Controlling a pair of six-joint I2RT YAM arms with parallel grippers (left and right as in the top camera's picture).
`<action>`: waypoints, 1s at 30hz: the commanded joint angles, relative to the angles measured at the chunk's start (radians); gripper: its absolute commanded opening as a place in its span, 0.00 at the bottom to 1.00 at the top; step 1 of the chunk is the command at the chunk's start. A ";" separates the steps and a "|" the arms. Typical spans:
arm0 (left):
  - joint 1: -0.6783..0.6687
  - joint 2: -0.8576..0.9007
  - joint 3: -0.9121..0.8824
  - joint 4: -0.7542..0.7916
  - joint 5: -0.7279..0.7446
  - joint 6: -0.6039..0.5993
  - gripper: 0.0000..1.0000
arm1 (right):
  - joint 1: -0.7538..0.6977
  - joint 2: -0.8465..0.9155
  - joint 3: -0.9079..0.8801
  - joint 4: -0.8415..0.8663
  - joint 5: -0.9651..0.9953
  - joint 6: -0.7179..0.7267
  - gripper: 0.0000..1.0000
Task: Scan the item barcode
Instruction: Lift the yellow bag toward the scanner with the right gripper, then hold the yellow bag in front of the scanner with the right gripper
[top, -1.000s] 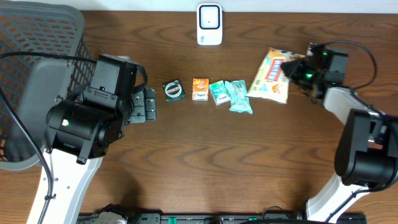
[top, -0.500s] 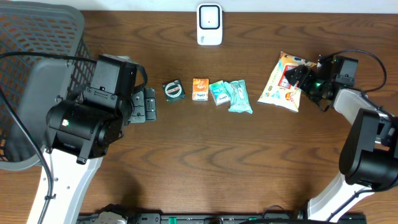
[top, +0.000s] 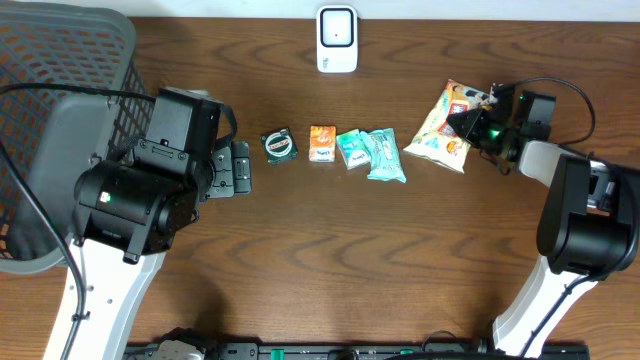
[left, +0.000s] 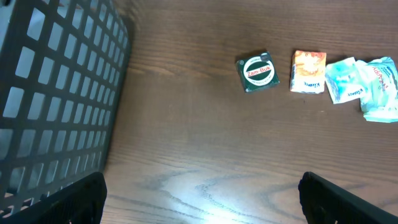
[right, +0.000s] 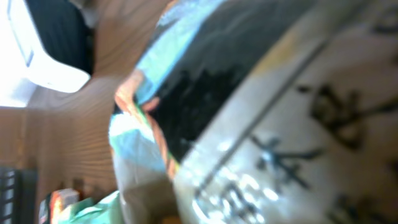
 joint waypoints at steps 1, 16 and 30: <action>0.005 0.005 0.008 -0.003 -0.017 0.009 0.98 | 0.025 0.034 -0.012 0.014 -0.067 0.029 0.01; 0.005 0.005 0.008 -0.003 -0.017 0.009 0.98 | 0.096 0.030 0.006 0.906 -0.106 0.748 0.01; 0.005 0.005 0.008 -0.003 -0.017 0.009 0.98 | 0.379 0.038 0.483 0.356 0.361 0.470 0.01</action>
